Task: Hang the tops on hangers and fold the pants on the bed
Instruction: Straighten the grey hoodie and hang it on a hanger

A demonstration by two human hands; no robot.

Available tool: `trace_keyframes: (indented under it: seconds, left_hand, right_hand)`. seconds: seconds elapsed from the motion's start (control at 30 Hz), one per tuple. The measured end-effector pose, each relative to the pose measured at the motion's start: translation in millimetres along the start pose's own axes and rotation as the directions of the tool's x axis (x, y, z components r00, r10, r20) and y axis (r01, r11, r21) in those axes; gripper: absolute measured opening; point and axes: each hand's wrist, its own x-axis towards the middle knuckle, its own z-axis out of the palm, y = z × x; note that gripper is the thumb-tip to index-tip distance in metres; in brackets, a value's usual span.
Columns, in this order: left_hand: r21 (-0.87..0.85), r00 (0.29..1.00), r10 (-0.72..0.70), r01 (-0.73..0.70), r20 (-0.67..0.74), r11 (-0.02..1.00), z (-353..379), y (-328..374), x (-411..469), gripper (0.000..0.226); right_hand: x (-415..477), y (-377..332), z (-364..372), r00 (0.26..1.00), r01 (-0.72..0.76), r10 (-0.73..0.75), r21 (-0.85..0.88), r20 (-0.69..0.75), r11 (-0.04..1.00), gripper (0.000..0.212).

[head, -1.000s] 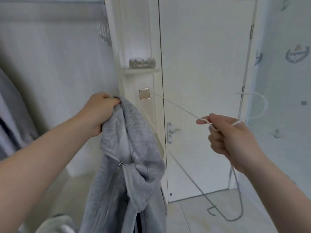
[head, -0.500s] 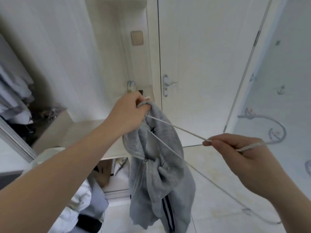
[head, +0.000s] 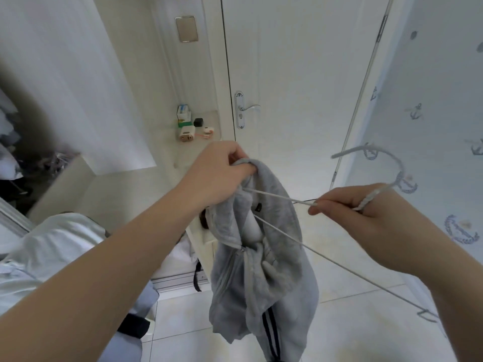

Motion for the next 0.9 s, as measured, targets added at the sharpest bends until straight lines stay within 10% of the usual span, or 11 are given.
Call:
trace_keyframes:
  seconds: [0.5,0.7,0.77,0.9]
  left_hand:
    - [-0.334,0.922,-0.138,0.266,0.361,0.905,36.1,4.3,-43.5,0.013]
    - [-0.410,0.806,-0.263,0.516,0.531,0.752,41.8,-1.7,-54.5,0.014]
    - [-0.346,0.827,-0.214,0.433,0.520,0.833,30.6,-1.0,-52.2,0.012]
    - [0.244,0.947,0.144,-0.217,0.287,0.945,1.4,-11.0,-54.3,0.041]
  right_hand:
    - [9.5,29.5,75.9,0.949,-0.089,-0.067,0.468,0.307,0.879,0.039]
    - [6.7,29.1,127.6,0.974,-0.118,-0.053,0.698,0.218,0.706,0.046]
    - [9.3,30.8,130.3,0.983,-0.133,-0.013,0.757,0.184,0.640,0.038]
    - [20.0,34.3,112.9,0.992,-0.120,0.044,0.809,0.116,0.576,0.037]
